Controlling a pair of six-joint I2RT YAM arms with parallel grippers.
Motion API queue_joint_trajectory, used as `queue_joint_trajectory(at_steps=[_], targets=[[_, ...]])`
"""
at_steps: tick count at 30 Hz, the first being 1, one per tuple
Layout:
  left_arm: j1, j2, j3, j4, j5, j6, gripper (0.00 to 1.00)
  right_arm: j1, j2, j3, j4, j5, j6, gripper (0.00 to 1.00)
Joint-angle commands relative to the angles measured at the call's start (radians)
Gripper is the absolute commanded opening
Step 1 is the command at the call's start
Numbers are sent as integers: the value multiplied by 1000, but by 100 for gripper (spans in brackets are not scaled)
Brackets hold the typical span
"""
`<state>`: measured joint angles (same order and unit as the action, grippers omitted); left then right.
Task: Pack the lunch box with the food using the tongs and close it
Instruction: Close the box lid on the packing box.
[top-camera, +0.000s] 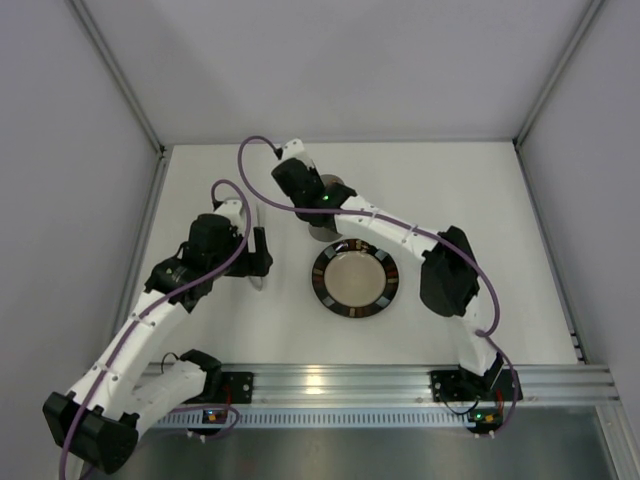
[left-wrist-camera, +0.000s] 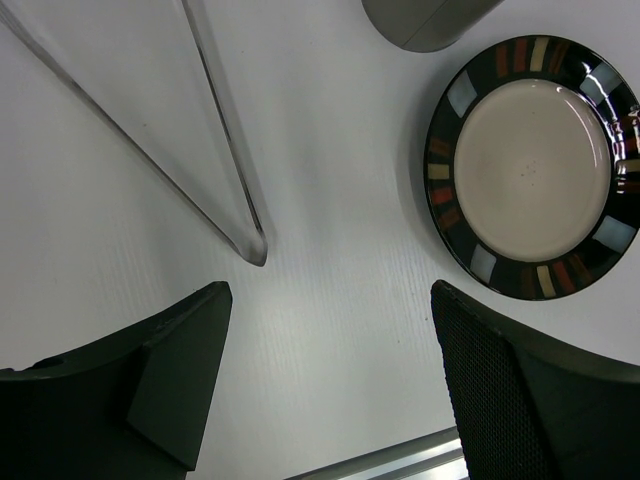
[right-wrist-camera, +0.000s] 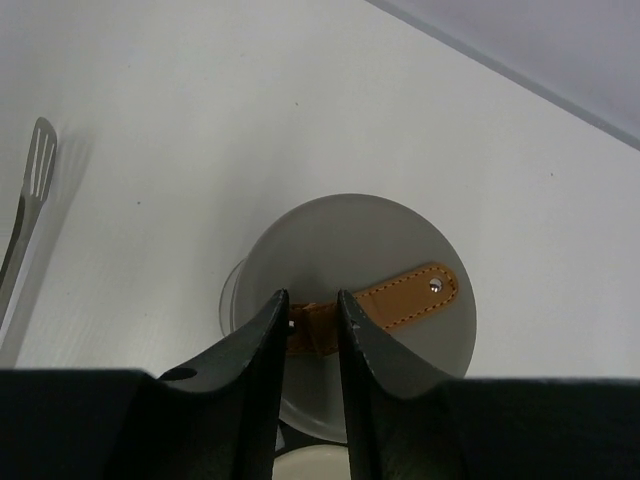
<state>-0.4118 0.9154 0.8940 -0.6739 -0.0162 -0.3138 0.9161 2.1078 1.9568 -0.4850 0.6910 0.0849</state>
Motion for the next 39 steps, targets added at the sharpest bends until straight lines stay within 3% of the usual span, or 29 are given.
queue_joint_trajectory(at_steps=[1, 12, 17, 28, 39], targets=[[-7, 5, -3, 25, -5, 5, 86, 12, -74, -2, 48, 10, 39, 26], [-10, 11, -3, 25, -8, 5, 86, 4, -140, 4, 80, 64, 42, 27], [-13, 13, -3, 23, -13, 4, 86, -13, -160, -5, 37, 107, 88, 22], [-19, 16, -1, 22, -18, 2, 86, -72, -206, -258, 13, 22, 260, 6], [-25, 20, -1, 19, -28, -1, 85, -79, -233, -292, 22, 15, 260, 6]])
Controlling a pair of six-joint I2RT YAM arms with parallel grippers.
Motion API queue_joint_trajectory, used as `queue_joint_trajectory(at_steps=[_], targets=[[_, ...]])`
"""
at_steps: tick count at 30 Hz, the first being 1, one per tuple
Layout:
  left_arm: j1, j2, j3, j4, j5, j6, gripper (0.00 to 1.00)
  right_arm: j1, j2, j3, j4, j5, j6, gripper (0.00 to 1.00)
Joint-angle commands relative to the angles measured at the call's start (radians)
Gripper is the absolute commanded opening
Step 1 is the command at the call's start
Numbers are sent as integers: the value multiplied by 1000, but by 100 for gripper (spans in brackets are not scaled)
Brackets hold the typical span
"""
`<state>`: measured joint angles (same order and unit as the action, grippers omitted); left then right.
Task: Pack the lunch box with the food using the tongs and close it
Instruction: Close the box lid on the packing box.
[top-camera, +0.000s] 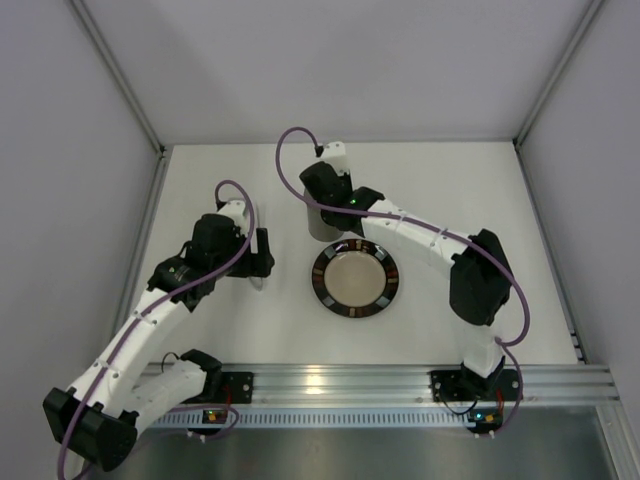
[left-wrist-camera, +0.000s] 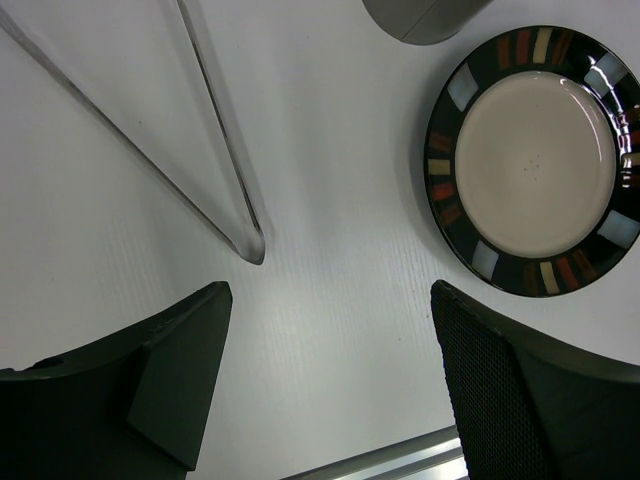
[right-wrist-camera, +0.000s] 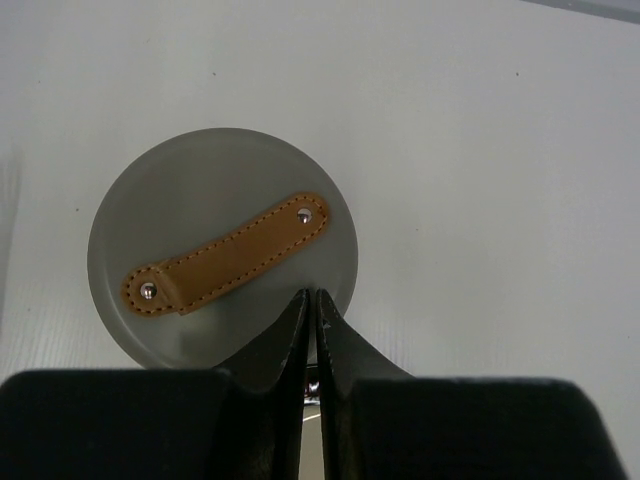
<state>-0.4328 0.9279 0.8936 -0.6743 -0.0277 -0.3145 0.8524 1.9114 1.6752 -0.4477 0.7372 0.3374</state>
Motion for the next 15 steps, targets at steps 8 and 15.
queue_joint_trajectory(at_steps=[8, 15], targets=[[-6, 6, -1, 19, -18, 0, 85, -13, -69, 61, -22, -21, -29, 7], [-7, 6, -1, 18, -18, 0, 86, -15, -121, 24, 46, -76, -47, 9]])
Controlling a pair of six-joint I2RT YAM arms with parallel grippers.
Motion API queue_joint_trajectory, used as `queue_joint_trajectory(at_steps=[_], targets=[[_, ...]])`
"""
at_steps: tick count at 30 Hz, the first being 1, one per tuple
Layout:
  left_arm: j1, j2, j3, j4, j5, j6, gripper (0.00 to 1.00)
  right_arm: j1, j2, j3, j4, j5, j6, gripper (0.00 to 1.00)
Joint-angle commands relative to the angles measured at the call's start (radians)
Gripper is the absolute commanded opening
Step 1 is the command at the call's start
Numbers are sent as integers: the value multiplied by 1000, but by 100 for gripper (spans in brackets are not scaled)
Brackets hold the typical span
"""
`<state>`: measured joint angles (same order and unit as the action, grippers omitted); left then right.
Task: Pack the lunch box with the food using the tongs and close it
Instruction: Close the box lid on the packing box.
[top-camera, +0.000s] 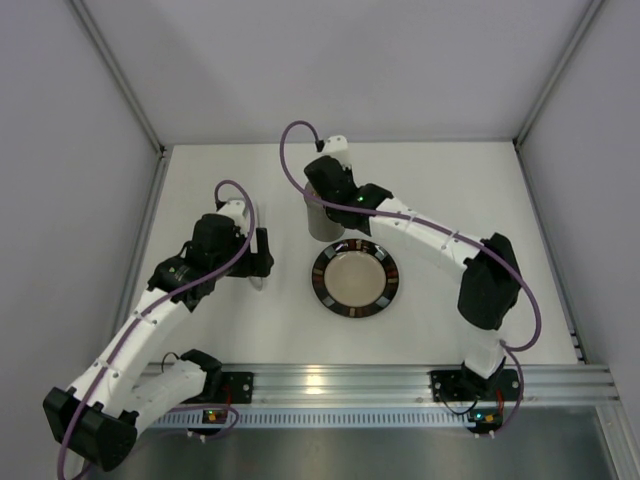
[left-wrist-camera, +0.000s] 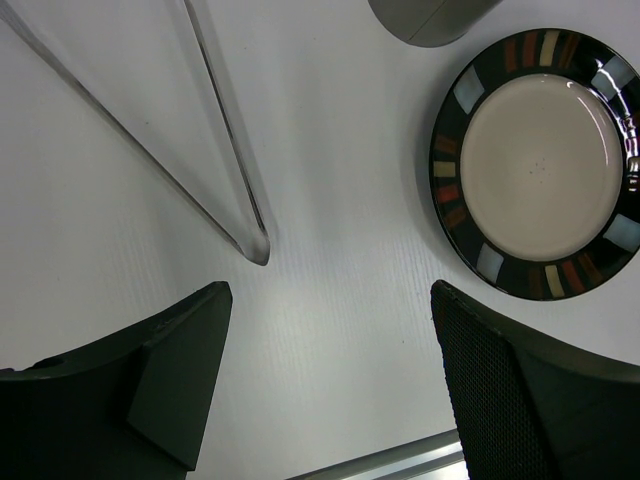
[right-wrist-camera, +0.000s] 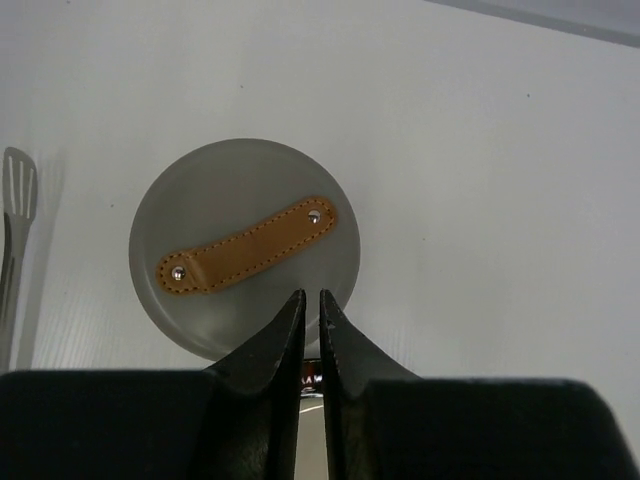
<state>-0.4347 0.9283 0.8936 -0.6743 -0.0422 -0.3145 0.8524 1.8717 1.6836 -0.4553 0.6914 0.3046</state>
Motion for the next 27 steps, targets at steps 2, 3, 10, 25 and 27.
queue_joint_trajectory(at_steps=[2, 3, 10, 25, 27], targets=[[-6, 6, -1, 19, -4, 0, 86, -15, -80, 13, 69, -52, -18, 11], [-6, 6, -1, 19, -4, 0, 86, -15, -71, 16, 73, -61, -24, 11], [-6, 6, -1, 18, -5, -1, 85, -16, 7, 34, 105, -141, -36, 13], [-10, 7, -1, 16, -10, -1, 86, -27, 70, 47, 59, -145, -16, 15], [-10, 7, -1, 18, -12, -1, 86, -29, 52, 47, 63, -144, -21, 15]])
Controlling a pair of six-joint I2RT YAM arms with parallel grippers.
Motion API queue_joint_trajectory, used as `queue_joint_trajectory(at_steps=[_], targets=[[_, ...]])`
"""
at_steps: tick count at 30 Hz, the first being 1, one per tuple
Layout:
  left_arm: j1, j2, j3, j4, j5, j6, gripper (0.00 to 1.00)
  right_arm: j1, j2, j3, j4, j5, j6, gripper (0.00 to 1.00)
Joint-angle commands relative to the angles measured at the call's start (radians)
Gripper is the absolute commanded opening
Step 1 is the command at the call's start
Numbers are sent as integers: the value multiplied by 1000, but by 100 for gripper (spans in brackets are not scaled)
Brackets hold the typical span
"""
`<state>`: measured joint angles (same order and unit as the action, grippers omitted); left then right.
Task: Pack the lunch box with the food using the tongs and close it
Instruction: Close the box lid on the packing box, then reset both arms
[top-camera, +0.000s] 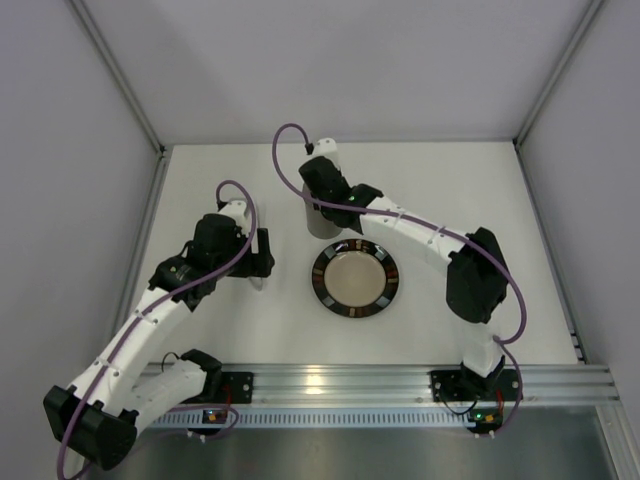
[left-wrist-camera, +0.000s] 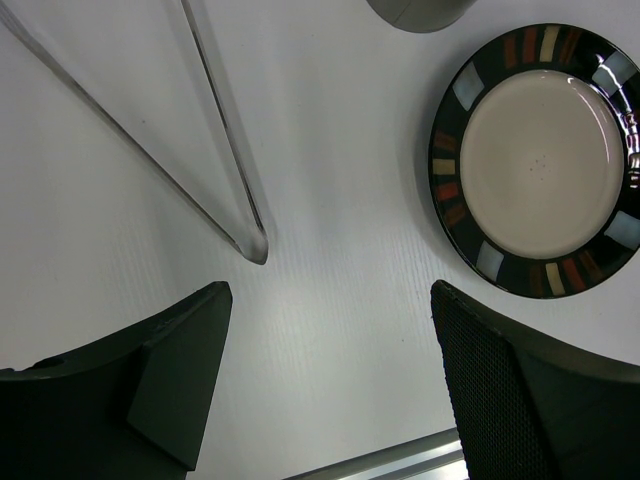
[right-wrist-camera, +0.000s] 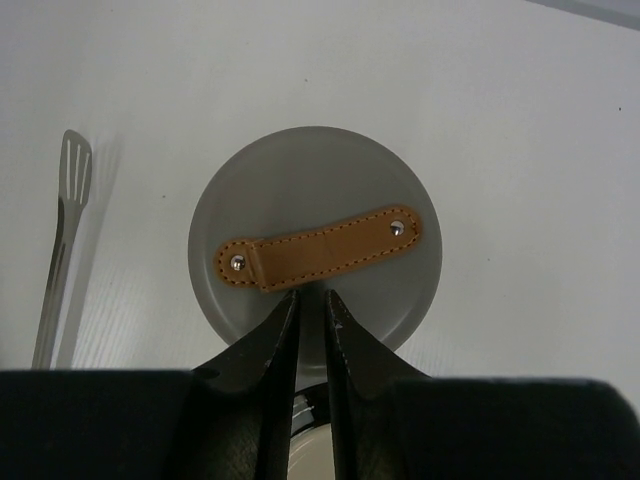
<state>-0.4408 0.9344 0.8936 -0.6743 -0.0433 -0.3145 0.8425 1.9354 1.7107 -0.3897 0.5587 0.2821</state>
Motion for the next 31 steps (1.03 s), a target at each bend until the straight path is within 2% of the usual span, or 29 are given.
queue_joint_trajectory(at_steps=[1, 5, 8, 9, 11, 12, 14, 15, 16, 17, 20, 25, 27, 31], targets=[[-6, 1, -1, 18, -10, -1, 86, -19, -21, 20, -3, -10, 2, 15], [-7, 0, -1, 18, -10, -1, 86, -19, -82, 9, 9, -2, -4, 16], [-7, 3, -2, 18, -9, -1, 86, -19, -191, -63, 47, 3, 5, 25], [-7, 4, -2, 18, -6, 0, 86, -19, -261, -110, 69, 6, 9, 35], [-9, 4, -2, 18, -4, 0, 86, -19, -376, -160, 81, 13, 26, 45], [-9, 3, -2, 18, -4, 0, 86, -19, -415, -216, 87, 14, 32, 57], [-10, 4, -2, 19, -3, 0, 86, -17, -495, -275, 78, 29, 61, 70], [-12, 3, -2, 18, -4, 0, 86, -19, -582, -340, 66, 36, 72, 87], [-12, -2, -2, 18, -4, 0, 86, -19, -628, -377, 58, 43, 84, 96], [-10, -5, -2, 19, -4, 0, 86, -19, -721, -452, 52, 53, 109, 100], [-13, -9, -2, 21, -7, 0, 86, -19, -852, -546, -18, 69, 169, 99], [-13, -5, -2, 21, -20, -3, 86, -19, -1166, -773, -84, 72, 218, 99], [-13, -6, -2, 19, -23, -3, 86, -17, -1255, -813, -113, 84, 219, 100], [-15, -16, -4, 24, -24, -3, 86, -19, -1306, -801, -184, 121, 221, 100]])
